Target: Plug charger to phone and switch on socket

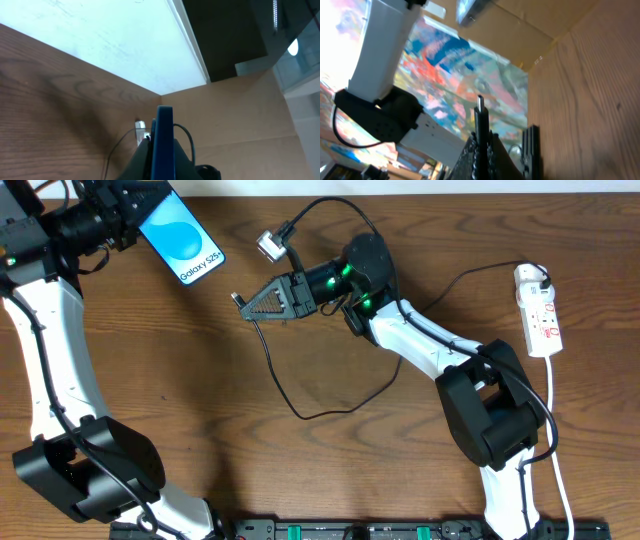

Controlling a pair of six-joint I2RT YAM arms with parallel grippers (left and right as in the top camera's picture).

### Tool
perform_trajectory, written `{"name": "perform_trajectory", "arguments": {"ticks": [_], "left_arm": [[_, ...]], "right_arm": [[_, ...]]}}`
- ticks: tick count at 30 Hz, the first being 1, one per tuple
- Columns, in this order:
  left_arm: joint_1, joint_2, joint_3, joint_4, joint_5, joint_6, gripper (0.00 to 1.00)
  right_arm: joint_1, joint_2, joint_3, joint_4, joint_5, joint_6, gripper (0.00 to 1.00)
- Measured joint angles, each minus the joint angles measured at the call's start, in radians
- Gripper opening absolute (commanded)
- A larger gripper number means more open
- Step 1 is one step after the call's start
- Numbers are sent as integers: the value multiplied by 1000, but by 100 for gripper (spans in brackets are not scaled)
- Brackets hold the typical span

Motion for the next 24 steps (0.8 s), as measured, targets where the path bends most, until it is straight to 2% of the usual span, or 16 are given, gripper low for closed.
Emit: {"name": "perform_trajectory", "arguments": {"ticks": [8, 24], "left_arm": [[-38, 0, 0, 0, 0, -3, 8], [-64, 0, 0, 0, 1, -3, 7]], "right_arm": [[0, 0, 0, 86, 22, 143, 1], [-2, 0, 0, 140, 65, 184, 1]]}}
